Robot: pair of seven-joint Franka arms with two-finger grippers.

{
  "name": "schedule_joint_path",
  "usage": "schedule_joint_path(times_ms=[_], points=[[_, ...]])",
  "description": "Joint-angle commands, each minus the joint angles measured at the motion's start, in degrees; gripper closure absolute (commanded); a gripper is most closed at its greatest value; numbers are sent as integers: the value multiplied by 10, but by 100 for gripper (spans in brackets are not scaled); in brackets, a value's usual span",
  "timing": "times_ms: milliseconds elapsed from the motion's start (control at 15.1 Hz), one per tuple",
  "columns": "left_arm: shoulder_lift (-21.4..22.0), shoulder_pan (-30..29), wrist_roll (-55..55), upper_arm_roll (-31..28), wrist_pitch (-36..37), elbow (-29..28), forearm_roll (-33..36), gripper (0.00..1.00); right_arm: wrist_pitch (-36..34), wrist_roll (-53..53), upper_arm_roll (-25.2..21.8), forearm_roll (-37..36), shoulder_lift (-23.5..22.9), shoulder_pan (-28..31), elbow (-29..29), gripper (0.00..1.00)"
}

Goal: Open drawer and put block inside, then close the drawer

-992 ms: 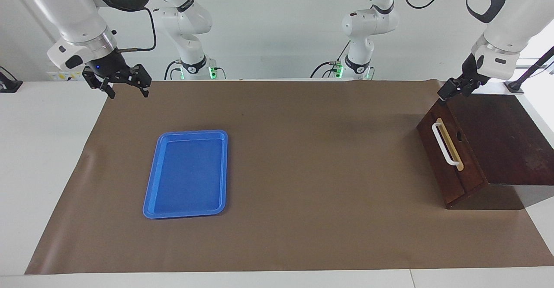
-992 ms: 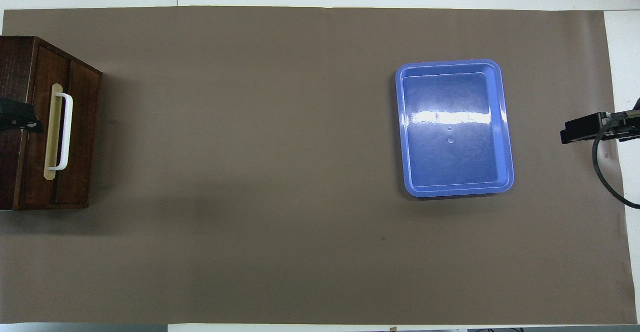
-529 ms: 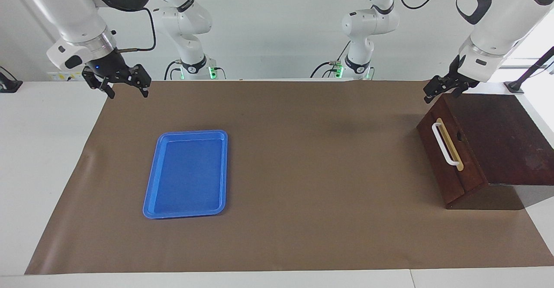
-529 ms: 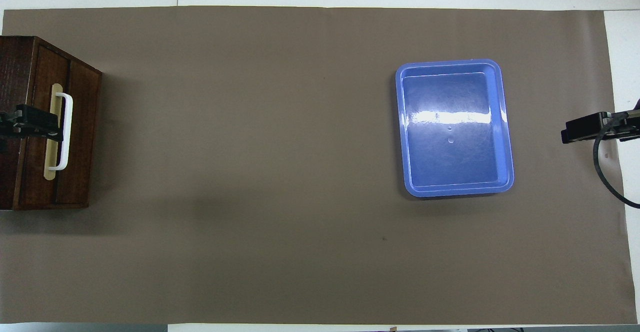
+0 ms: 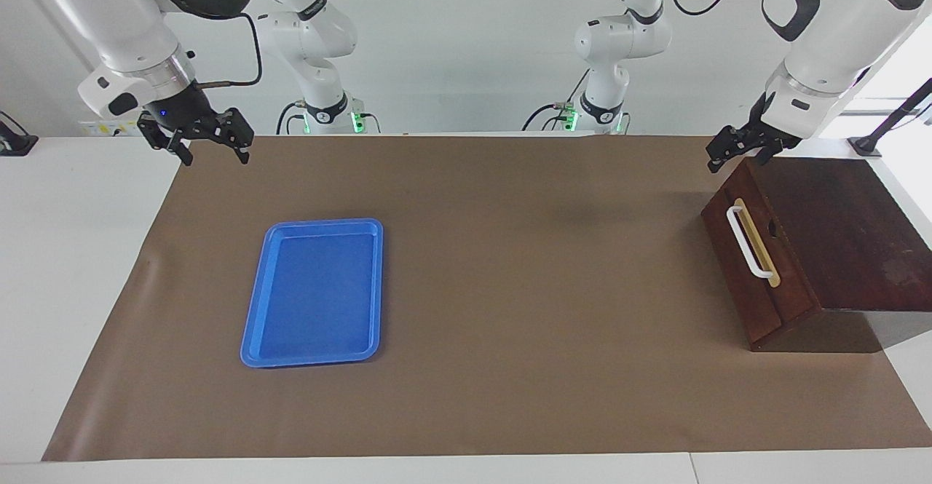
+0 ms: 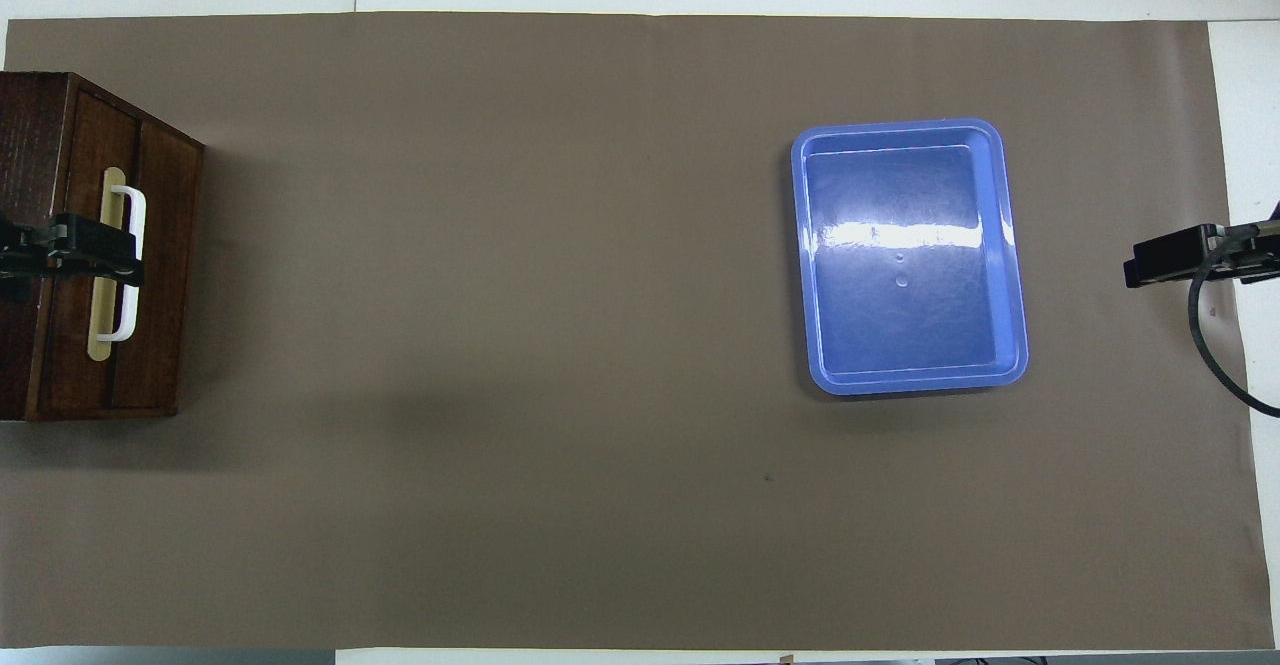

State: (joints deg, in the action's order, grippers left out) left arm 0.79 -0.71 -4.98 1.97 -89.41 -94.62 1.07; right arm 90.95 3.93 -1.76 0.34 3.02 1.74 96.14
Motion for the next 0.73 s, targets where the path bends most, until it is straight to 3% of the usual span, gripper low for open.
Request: schedule_joint_path(times_ms=[0, 661], points=[[-3, 40, 10, -45, 13, 14, -8, 0, -2, 12, 4, -4, 10, 8, 11, 0], [-10, 26, 27, -30, 18, 28, -18, 0, -2, 13, 4, -4, 9, 8, 11, 0]])
